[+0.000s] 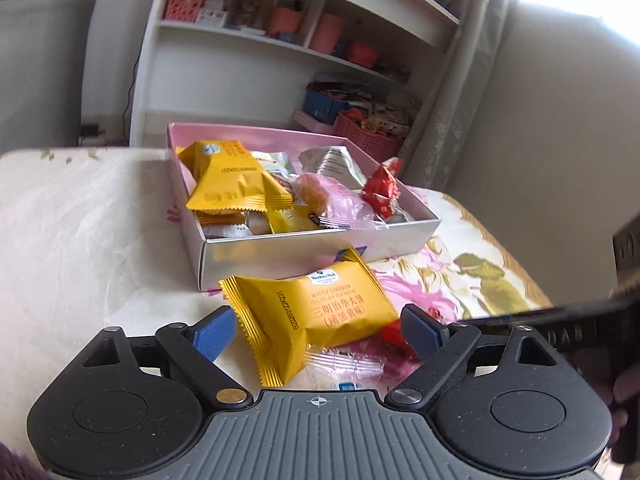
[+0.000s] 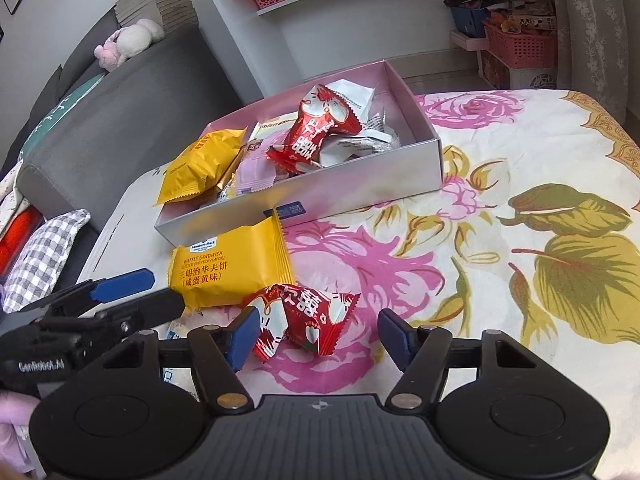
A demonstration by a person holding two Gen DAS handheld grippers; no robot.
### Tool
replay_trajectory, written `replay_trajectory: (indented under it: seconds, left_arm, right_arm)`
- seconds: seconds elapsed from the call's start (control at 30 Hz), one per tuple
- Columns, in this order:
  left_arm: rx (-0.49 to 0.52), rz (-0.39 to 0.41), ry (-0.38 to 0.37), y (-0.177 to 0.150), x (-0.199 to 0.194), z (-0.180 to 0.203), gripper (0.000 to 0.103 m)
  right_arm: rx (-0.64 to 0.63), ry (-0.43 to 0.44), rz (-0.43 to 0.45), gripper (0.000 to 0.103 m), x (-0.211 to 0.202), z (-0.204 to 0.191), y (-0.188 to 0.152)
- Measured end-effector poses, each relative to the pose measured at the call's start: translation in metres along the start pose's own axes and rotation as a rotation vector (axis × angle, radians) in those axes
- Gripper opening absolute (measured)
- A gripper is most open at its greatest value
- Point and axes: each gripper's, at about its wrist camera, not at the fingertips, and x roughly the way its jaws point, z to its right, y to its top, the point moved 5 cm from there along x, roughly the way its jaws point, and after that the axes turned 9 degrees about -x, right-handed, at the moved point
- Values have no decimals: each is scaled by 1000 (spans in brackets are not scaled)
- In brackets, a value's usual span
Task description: Organize snacks
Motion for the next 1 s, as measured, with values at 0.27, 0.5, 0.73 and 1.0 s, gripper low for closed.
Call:
replay_trajectory:
  seconds: [0.27, 0.5, 0.73, 1.0]
  left_arm:
    - [-121, -60, -34, 4, 24, -11, 85]
    - [-173, -92, -42, 1, 29, -10, 52]
    - [-186, -87, -72, 2, 26, -3, 32]
    - [-198, -57, -90, 7, 12, 2, 19]
  right_arm:
    - [-21, 45, -9, 55, 7, -4, -1]
    - [-41, 76, -18, 38, 10, -11, -1]
    - [-71, 106, -34, 21, 13, -23, -1]
    - [-32, 99, -14, 18, 6, -18, 2]
